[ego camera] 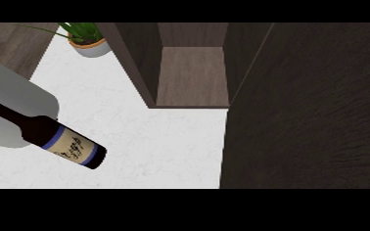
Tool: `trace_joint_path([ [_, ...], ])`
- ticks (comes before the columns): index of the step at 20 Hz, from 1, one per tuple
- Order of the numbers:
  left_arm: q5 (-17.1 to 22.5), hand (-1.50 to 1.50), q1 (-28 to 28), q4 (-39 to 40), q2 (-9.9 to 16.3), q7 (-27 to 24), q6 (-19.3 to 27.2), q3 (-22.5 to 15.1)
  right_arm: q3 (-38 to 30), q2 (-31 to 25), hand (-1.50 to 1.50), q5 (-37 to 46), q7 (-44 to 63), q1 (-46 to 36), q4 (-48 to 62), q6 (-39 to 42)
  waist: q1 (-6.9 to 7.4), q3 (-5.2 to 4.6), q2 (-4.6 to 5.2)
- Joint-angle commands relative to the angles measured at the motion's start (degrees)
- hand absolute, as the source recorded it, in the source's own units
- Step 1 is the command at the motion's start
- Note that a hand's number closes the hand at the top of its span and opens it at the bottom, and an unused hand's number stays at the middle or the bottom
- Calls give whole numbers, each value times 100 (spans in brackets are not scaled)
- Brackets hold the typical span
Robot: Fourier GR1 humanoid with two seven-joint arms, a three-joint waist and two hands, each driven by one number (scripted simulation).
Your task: Pick up the wine, place it into the cabinet and close the cabinet
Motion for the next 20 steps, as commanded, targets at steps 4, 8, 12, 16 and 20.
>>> trace_joint_path([
  [4,84,-150,-563,-104,688,926,626,339,-486,-119,-150,-583,1163,-876,-501,-263,-21,1,13],
  [8,41,-150,-823,-144,990,1462,1054,319,-120,-54,-150,-132,1847,-1091,-970,-615,-58,2,5],
  [12,334,-150,-612,281,917,1105,458,616,-161,-105,-150,-147,2143,-1430,-911,-661,-27,-4,7],
  [16,67,-150,-676,83,883,1334,791,310,-632,-272,-150,-437,2548,-2102,-599,-739,-25,-1,11],
  [20,118,-150,-610,344,895,1294,646,404,-560,-207,-150,-164,2792,-2326,-714,-941,-20,-4,6],
])
